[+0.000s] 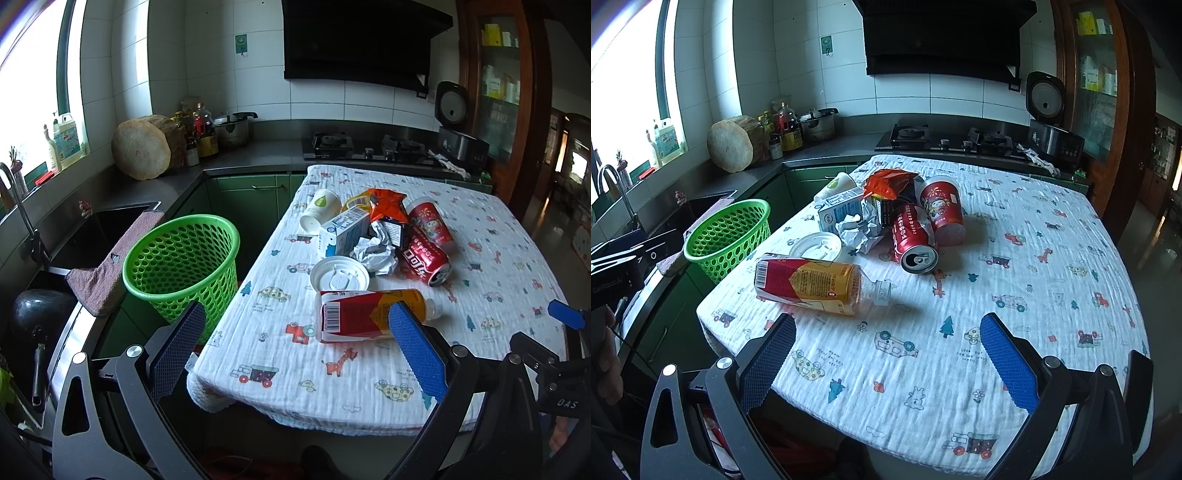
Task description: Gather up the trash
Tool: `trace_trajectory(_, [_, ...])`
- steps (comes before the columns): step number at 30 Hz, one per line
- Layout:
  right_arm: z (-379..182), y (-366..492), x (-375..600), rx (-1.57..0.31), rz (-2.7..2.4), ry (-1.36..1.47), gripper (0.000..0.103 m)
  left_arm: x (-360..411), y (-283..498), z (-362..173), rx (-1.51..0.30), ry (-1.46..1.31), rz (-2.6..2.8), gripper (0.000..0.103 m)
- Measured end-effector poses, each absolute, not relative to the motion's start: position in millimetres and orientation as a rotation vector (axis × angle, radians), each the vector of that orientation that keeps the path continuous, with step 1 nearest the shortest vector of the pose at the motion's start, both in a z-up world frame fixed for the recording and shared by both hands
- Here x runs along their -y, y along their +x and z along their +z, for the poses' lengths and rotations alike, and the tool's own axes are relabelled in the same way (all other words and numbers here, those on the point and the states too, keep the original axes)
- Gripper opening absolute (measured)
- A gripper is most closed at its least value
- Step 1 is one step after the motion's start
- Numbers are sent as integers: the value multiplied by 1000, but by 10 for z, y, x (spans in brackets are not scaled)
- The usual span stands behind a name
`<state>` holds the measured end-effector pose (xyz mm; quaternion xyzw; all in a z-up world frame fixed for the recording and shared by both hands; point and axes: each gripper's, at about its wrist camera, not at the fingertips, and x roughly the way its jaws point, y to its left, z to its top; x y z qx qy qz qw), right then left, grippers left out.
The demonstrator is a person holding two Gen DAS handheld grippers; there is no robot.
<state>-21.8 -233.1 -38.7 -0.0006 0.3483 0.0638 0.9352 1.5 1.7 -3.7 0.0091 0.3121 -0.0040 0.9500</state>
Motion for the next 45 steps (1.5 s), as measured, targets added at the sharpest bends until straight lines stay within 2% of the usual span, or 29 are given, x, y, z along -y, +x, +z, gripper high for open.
trace_trajectory(45, [-474,-97,2313,-737,164,-15,97,32,211,-51,-660,35,-8,98])
